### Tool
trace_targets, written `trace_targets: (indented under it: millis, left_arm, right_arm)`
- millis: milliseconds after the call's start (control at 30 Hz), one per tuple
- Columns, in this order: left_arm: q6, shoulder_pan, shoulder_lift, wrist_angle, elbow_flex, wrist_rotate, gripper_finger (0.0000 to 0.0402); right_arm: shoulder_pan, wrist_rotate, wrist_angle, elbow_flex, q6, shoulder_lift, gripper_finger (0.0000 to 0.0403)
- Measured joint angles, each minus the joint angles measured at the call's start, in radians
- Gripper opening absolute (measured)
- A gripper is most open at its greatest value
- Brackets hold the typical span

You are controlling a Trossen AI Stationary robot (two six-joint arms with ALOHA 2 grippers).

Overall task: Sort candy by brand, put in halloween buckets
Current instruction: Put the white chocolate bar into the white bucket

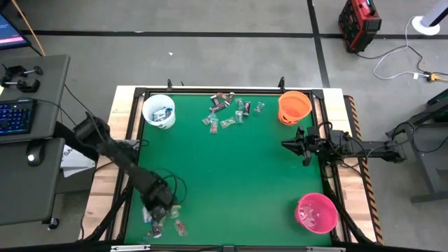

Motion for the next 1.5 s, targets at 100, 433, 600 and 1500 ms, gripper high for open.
trace_targets:
  millis: [100, 433, 600, 1500]
  left_arm:
    - [0.024, 0.065, -0.129, -0.111, 0.009, -0.025, 0.0005]
    - [0.145, 0.400, -0.526, -0.276, 0.171, -0.481, 0.0000]
    - [0.306, 0.640, -0.532, -0.276, 0.276, -0.738, 0.0000]
    - [0.772, 1.369, -0.287, -0.497, 0.337, -0.921, 0.0084]
  right_arm:
    - [0.000, 0.000, 0.000, 0.000, 0.000, 0.000, 0.0035]
    - [0.000, 0.000, 0.000, 0.000, 0.000, 0.000, 0.0035]
    - [0.000, 0.000, 0.000, 0.000, 0.000, 0.000, 0.0035]
    - [0.000, 0.000, 0.000, 0.000, 0.000, 0.000, 0.0035]
